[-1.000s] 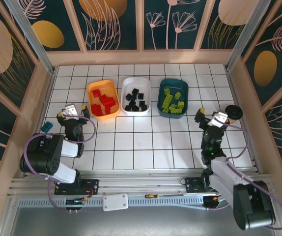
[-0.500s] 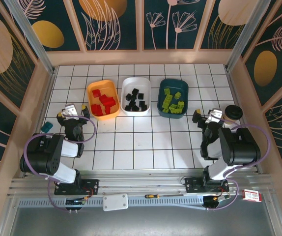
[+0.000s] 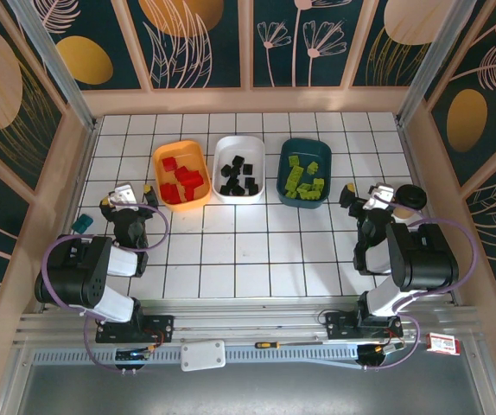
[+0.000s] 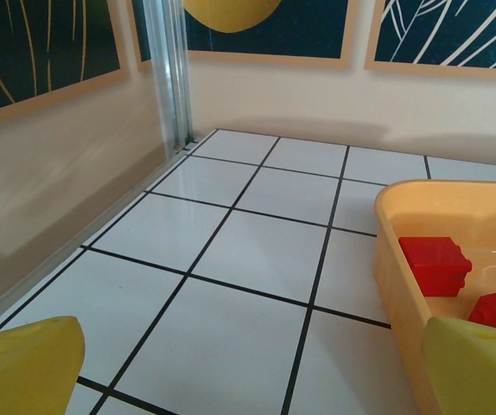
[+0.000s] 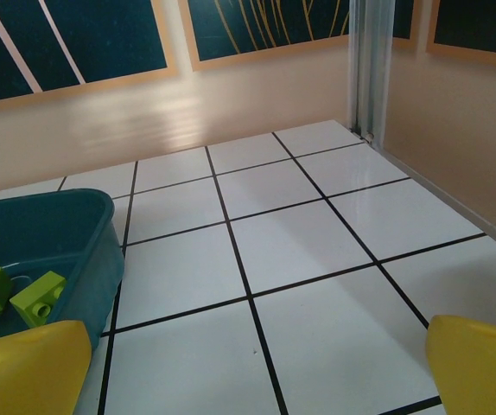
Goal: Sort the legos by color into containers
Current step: Reset both arms
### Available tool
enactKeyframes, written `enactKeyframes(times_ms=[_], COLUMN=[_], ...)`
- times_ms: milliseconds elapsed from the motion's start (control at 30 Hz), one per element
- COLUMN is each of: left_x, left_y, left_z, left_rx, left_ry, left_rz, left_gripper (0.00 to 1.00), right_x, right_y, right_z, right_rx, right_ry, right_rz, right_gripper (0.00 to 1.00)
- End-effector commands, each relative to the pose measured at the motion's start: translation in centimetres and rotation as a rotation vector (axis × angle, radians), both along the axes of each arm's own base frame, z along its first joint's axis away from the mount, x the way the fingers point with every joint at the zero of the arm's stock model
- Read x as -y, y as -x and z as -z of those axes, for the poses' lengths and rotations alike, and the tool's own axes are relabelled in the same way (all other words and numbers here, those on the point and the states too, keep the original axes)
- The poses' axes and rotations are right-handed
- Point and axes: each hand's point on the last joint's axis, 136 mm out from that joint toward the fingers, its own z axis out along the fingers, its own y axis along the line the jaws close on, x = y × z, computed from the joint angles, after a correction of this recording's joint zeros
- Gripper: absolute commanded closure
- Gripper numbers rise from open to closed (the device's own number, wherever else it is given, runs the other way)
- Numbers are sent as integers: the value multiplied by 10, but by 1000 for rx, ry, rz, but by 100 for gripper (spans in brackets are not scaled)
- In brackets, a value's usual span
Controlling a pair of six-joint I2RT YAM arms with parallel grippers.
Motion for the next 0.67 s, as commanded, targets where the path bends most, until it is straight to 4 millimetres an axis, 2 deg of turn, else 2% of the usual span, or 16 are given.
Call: enactKeyframes(times_ms=[0,633], left_x=[-4,-5], left_y=[-3,-3], left_z=[-13,-13], left_rx=[59,57], left_ry=[22,22], left_rz=[-20,-23], left_gripper=[1,1], right_x=[1,1], right_y=[-2,-2], right_z=[-9,-9], right_rx=[34,35], right_ry=[-10,-10], right_rz=[7,9], right_gripper=[1,1])
